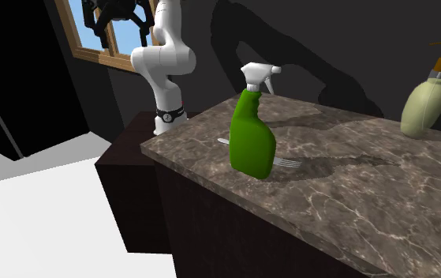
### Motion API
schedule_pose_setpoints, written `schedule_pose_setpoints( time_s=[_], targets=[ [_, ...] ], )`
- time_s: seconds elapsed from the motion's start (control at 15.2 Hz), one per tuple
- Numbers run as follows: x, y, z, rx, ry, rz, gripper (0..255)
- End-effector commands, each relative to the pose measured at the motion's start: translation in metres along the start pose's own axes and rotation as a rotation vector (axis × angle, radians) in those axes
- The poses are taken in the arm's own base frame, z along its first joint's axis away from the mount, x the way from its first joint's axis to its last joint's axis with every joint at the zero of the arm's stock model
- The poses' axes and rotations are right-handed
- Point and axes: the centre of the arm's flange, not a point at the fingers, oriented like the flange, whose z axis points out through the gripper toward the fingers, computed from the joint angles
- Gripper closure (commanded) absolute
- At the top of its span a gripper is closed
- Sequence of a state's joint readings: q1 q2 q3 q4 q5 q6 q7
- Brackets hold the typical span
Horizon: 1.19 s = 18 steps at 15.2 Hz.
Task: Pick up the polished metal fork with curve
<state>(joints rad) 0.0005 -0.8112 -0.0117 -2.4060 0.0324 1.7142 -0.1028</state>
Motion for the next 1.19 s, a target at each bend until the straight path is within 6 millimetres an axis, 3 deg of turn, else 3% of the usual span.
schedule_pose_setpoints(
  time_s=[0.0,0.59,1.12],
  targets=[
    [0.000,0.000,0.000,0.000,0.000,0.000,0],
    [0.059,-0.083,0.061,0.012,-0.016,-0.176,0],
    [0.098,-0.165,0.116,0.023,-0.030,-0.333,0]
  ],
)
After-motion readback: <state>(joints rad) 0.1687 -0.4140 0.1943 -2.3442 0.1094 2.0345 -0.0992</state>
